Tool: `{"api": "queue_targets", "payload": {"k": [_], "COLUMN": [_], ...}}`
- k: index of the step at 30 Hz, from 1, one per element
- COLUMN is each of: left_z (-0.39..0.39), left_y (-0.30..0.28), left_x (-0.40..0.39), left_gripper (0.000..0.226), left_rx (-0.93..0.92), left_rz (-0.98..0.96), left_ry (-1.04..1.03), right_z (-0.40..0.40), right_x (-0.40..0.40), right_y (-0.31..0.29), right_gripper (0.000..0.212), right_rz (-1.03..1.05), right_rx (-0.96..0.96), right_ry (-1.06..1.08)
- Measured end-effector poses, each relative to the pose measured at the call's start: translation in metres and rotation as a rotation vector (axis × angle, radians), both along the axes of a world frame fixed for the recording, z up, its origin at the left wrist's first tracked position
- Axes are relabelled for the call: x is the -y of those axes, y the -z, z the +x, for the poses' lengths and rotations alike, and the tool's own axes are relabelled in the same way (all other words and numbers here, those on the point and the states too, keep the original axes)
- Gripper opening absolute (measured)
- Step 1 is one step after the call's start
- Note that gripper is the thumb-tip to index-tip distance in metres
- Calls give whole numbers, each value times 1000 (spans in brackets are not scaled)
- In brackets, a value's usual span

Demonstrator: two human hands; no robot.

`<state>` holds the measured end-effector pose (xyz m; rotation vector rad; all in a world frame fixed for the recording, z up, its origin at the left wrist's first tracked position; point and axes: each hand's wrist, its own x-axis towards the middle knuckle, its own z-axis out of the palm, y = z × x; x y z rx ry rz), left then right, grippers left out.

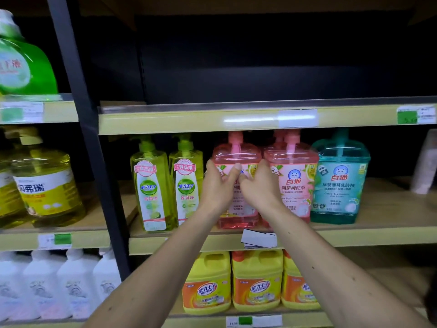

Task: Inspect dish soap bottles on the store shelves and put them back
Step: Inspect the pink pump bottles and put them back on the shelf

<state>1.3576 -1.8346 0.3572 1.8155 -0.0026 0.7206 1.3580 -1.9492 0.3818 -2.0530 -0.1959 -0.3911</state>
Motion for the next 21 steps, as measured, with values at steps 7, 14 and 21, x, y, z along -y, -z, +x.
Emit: {"api": "queue_targets", "payload": {"k": [7,14,21], "left_z": [1,0,-7], "left_y": [10,40,45], "left_x": [-1,0,9], "left_gripper": [41,25,41], "left_rx": [109,210,199], "left_rz": [-2,-32,54], "left_ry": [20,-18,-160], "right_z": [-2,-6,-14], "right_x": [2,2,25], "right_y": [11,28,36], "right_gripper": [57,53,63], "right_rz": [-17,-38,-95], "right_rx": [79,88,-37], "right_ry": [12,-11,-177]}}
